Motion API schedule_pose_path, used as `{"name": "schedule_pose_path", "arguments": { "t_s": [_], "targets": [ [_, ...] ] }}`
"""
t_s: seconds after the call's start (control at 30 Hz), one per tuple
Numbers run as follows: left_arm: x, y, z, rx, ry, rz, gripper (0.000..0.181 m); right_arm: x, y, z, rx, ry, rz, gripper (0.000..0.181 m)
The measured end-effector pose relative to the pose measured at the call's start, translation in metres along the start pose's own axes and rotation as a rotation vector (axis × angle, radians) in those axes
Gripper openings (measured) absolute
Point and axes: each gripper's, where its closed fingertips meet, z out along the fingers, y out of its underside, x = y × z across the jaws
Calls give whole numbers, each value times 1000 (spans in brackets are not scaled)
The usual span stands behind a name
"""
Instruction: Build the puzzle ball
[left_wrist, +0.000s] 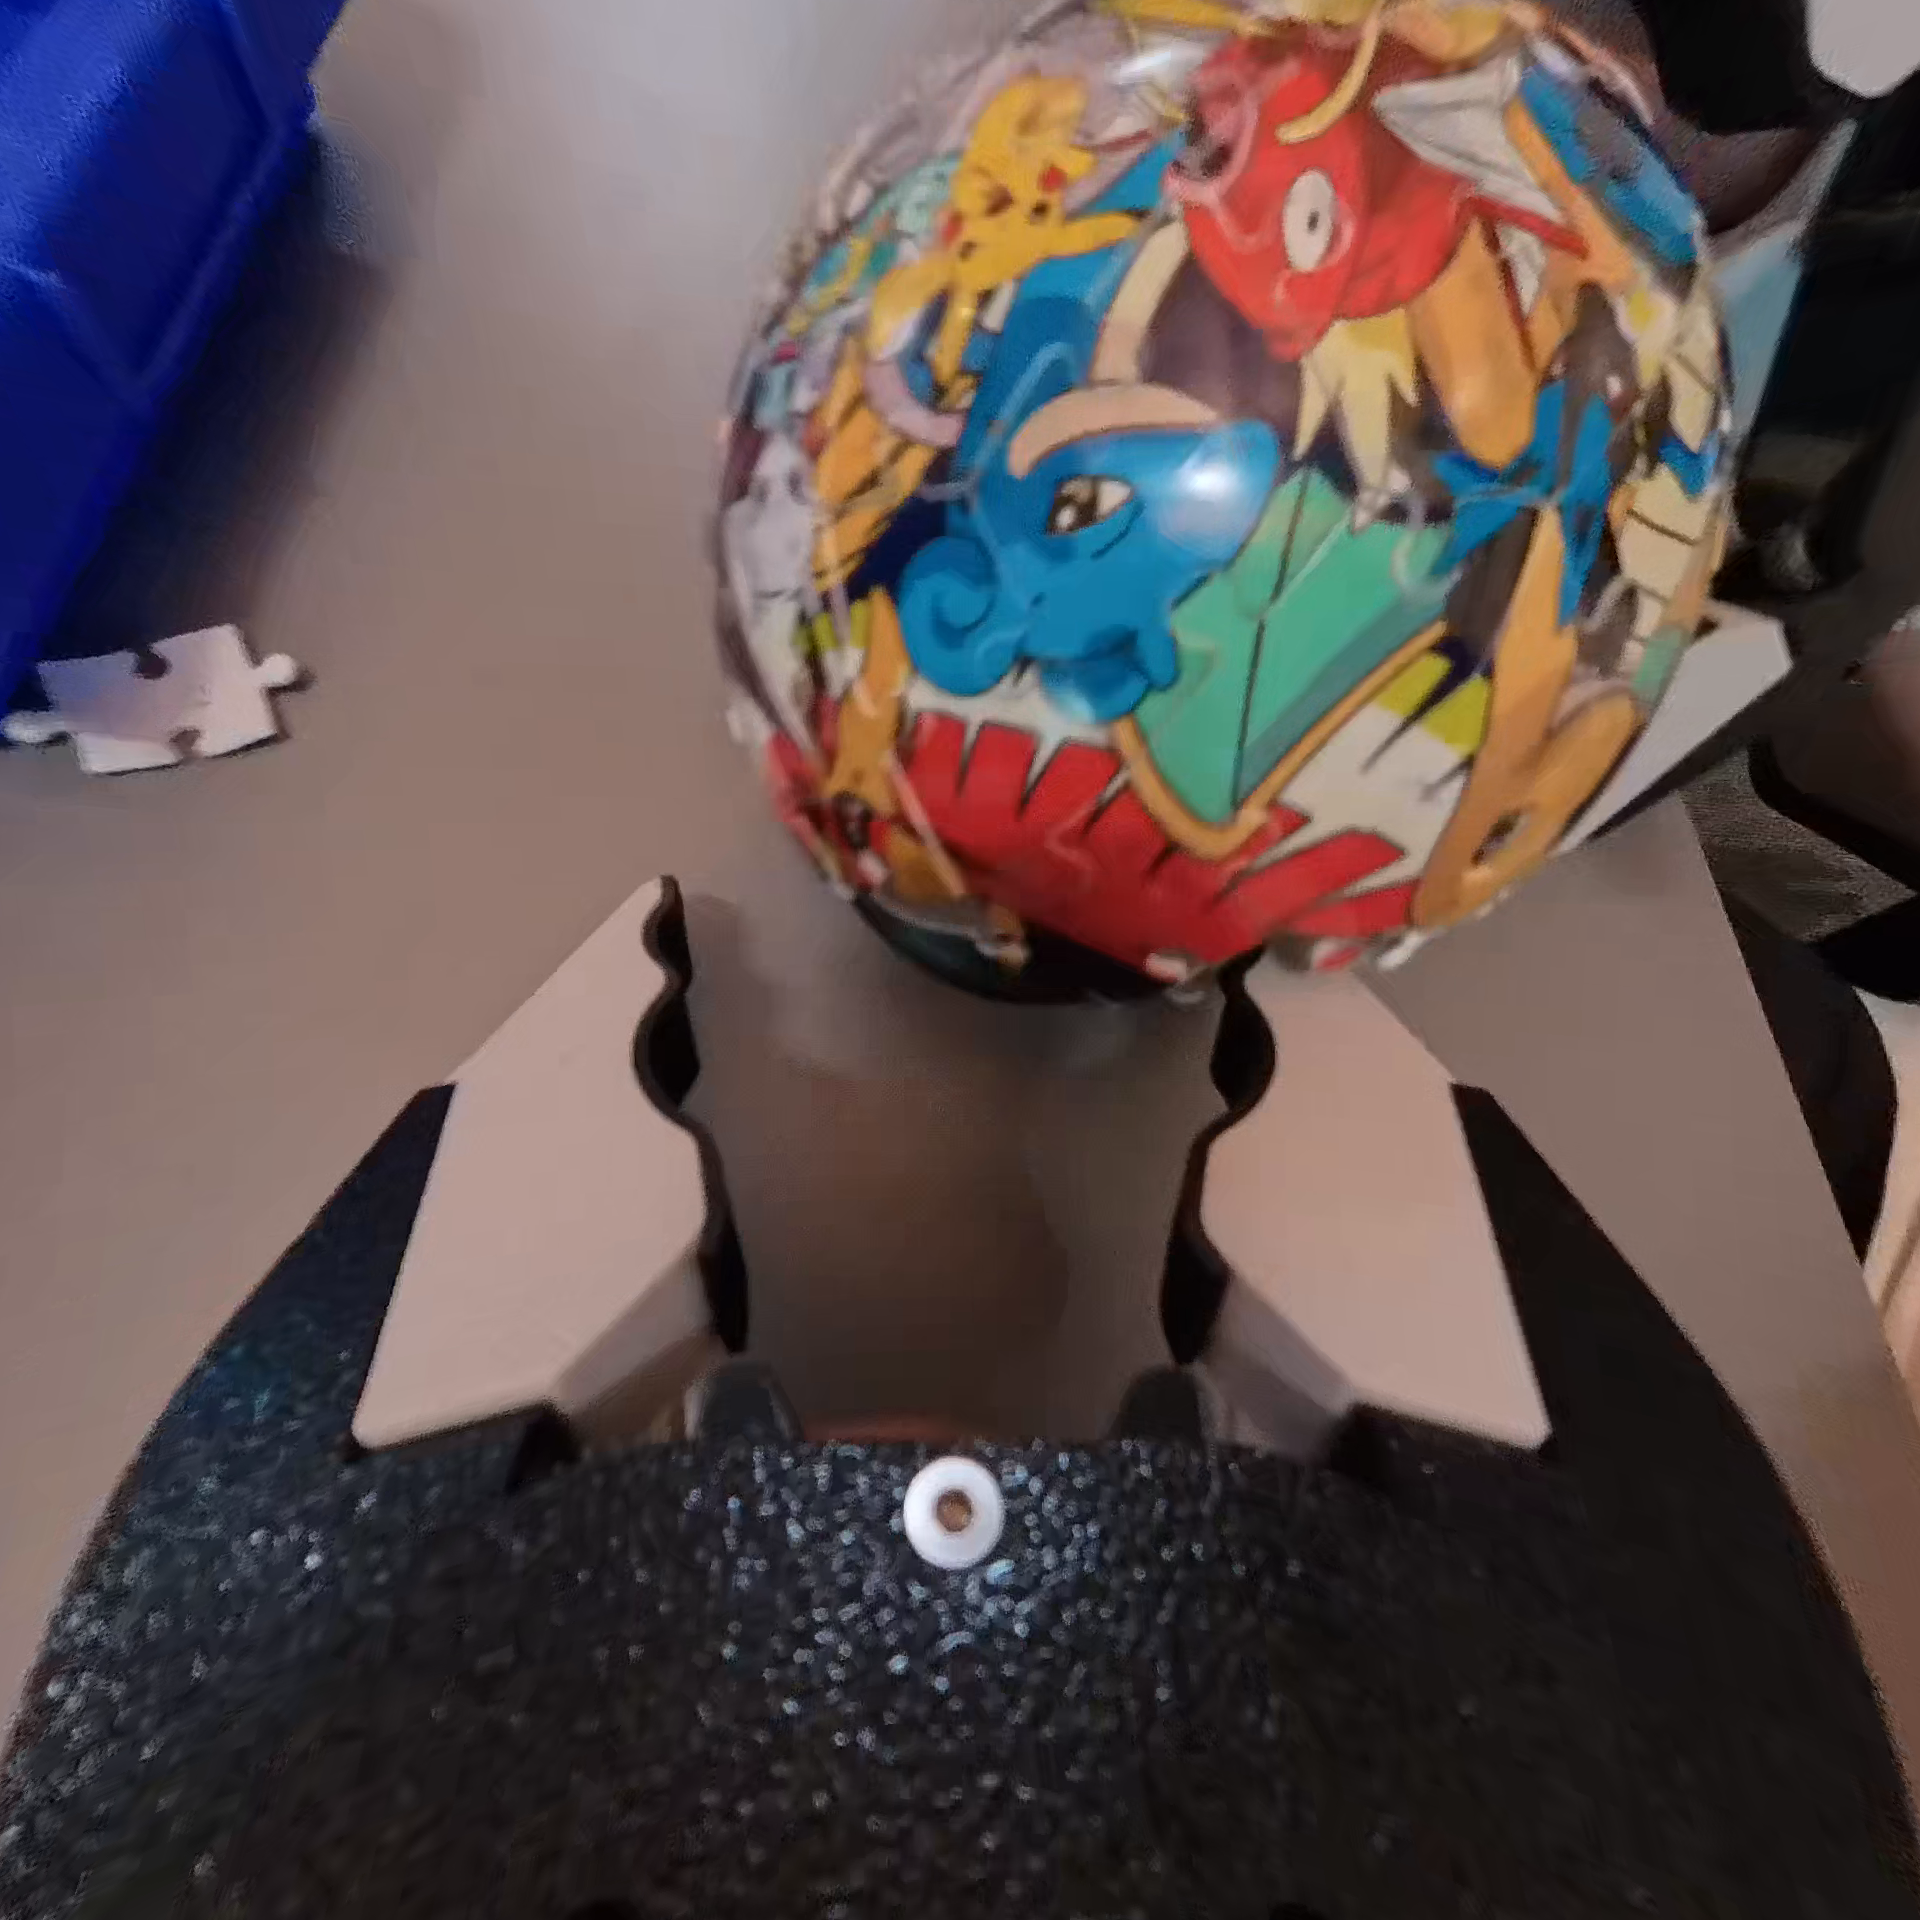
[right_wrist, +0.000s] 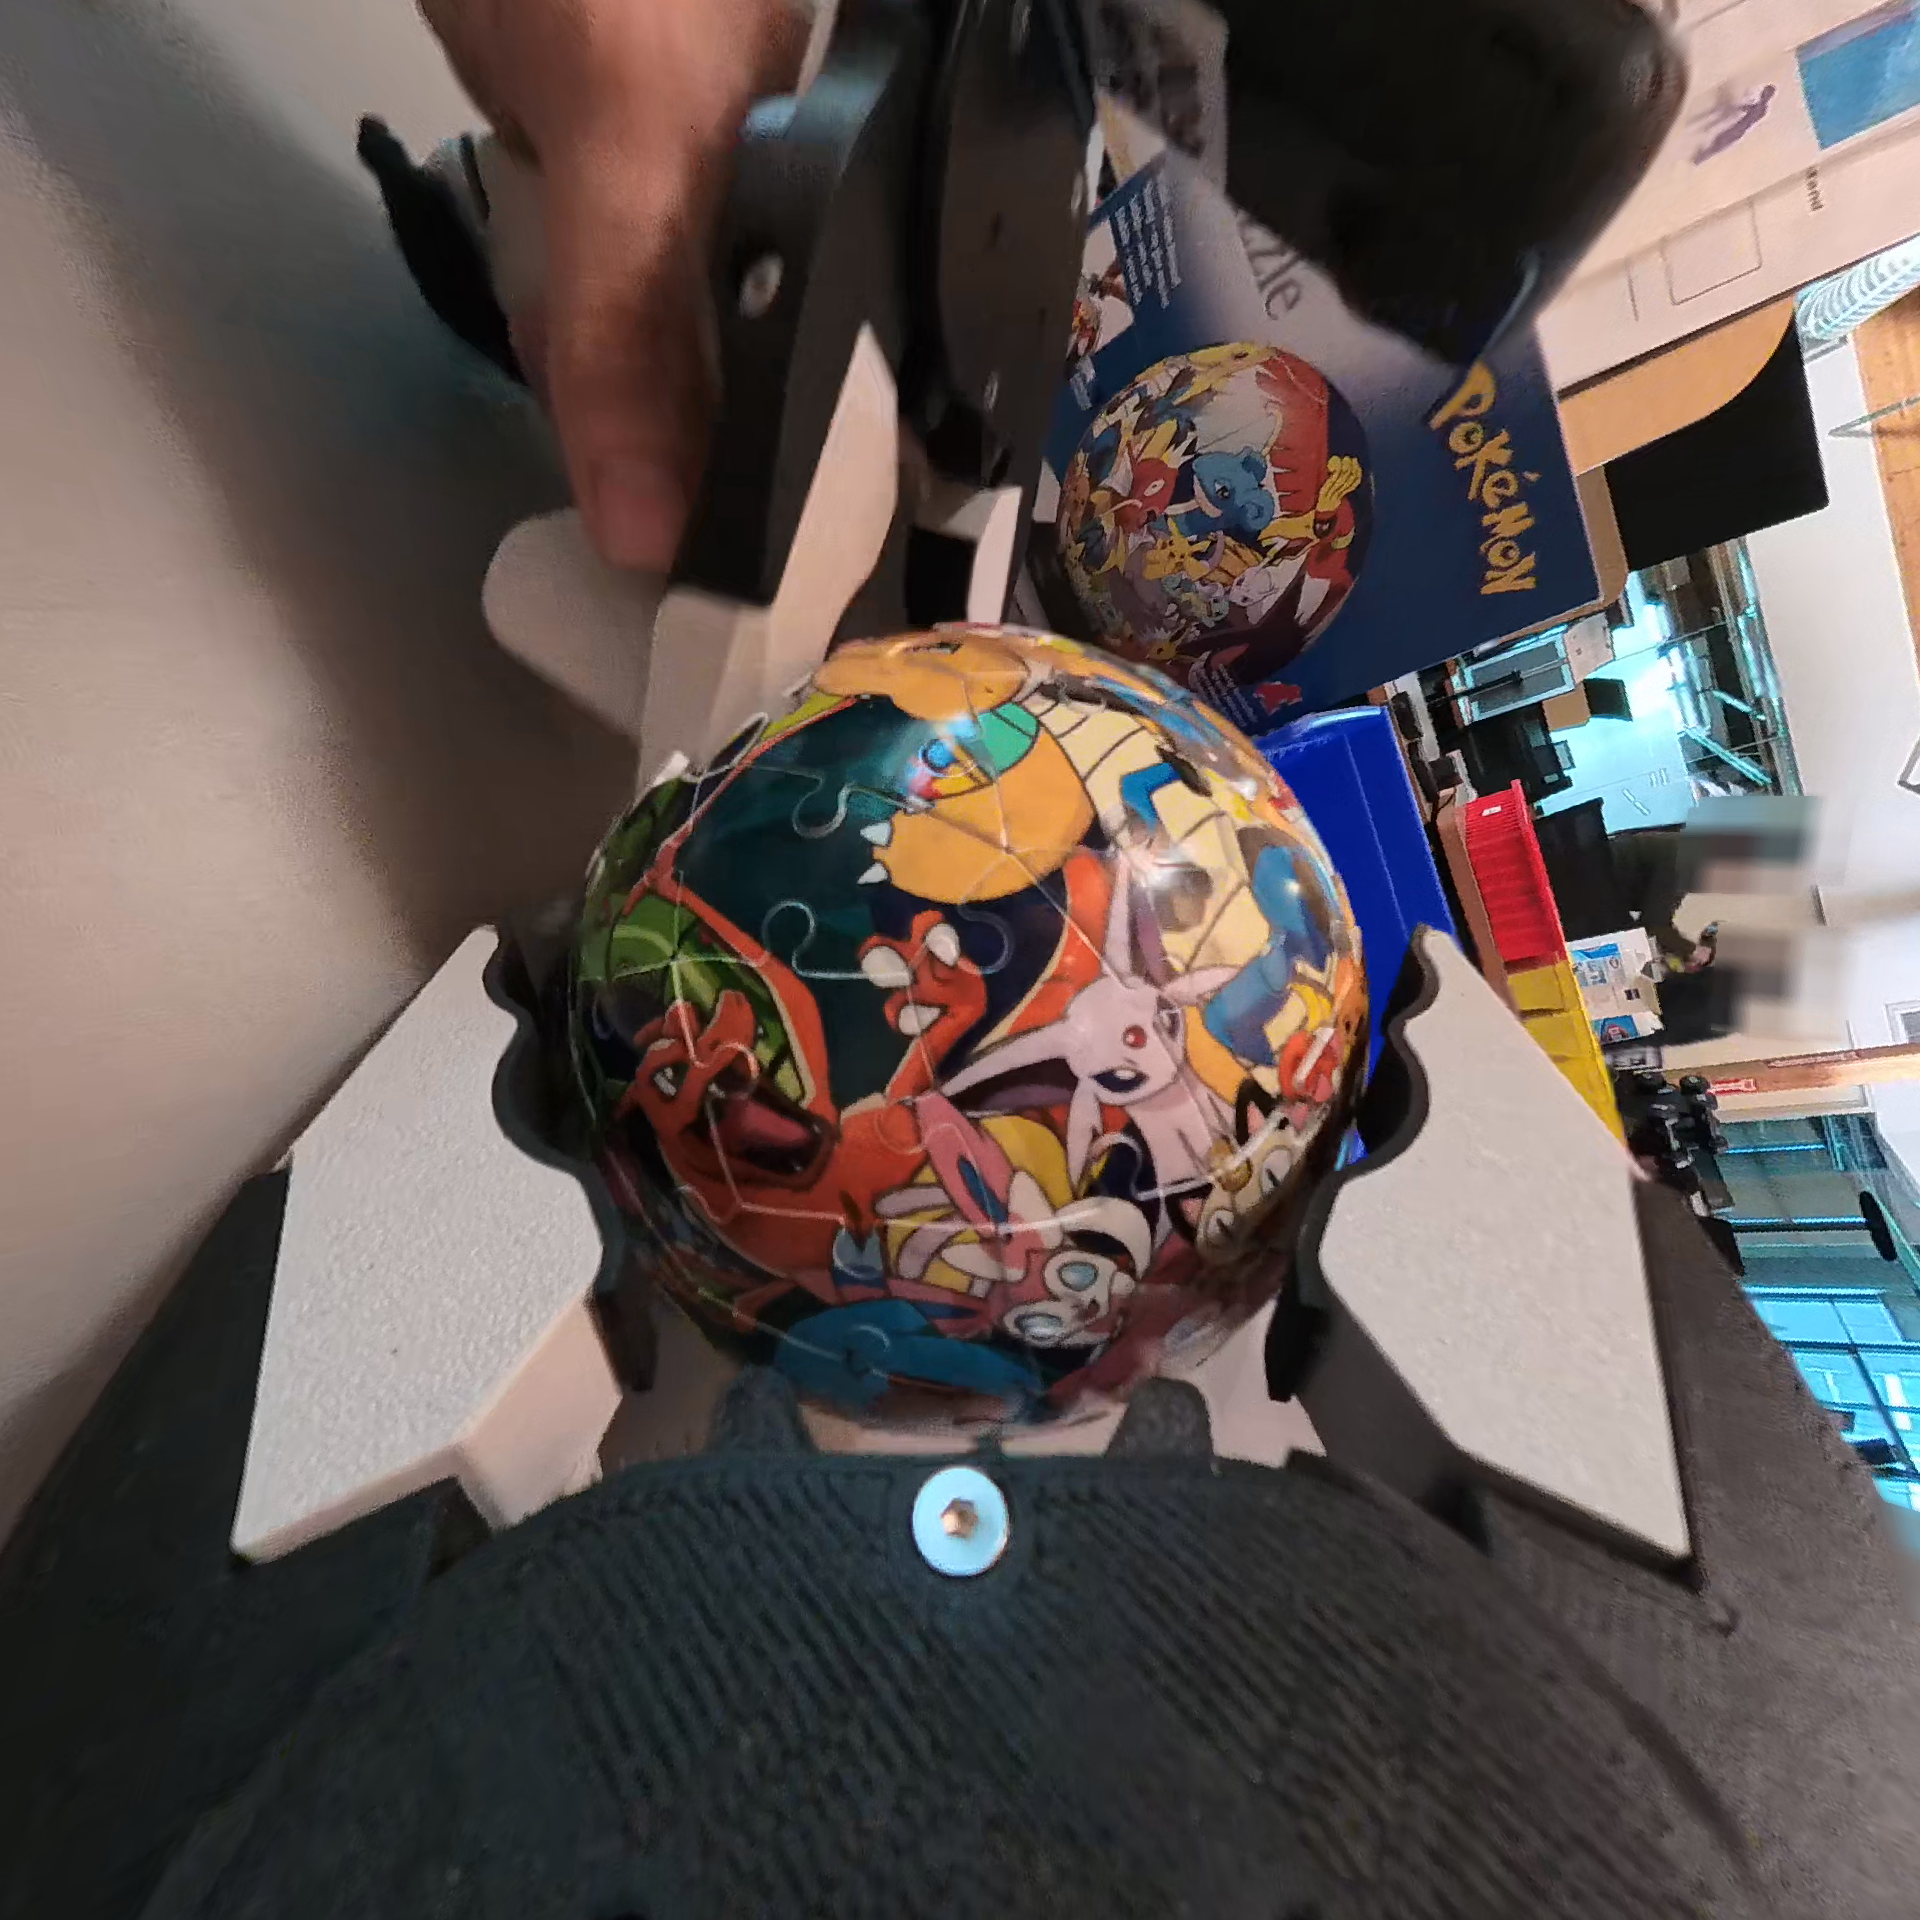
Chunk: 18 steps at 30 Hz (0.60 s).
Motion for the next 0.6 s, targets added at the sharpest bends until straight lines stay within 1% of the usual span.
{"name": "schedule_pose_path", "arguments": {
  "t_s": [0.03,0.07,0.1,0.17,0.2,0.23,0.3,0.33,0.4,0.5,0.53,0.57,0.6],
  "targets": [
    [-4,0,-6,4,-7,2,105,-1,2,-3,-5,-15,14,155],
    [-9,1,-13,5,-21,9,111,-1,4,-7,1,-25,56,155],
    [-13,1,-19,11,-32,22,113,0,4,-13,24,-32,132,153],
    [-14,-4,-29,56,-23,29,109,5,4,-27,89,-19,315,151],
    [-13,-11,-33,91,-9,10,110,10,7,-34,108,2,392,143],
    [-13,-18,-35,128,2,-16,108,12,13,-40,108,15,467,132],
    [-9,-31,-34,185,36,-49,117,10,26,-48,73,12,628,135],
    [-5,-35,-31,201,68,-59,116,5,31,-51,55,-12,704,133],
    [5,-34,-29,168,135,-49,114,-8,35,-55,28,-83,828,130],
    [8,-37,-34,170,149,-28,110,-12,35,-55,35,-121,936,131],
    [10,-37,-36,170,165,-28,111,-15,33,-53,46,-153,981,127],
    [11,-38,-37,169,170,-37,112,-15,34,-51,53,-171,1034,119],
    [11,-39,-39,173,175,-49,112,-15,33,-50,64,-194,1091,117]
  ]
}}
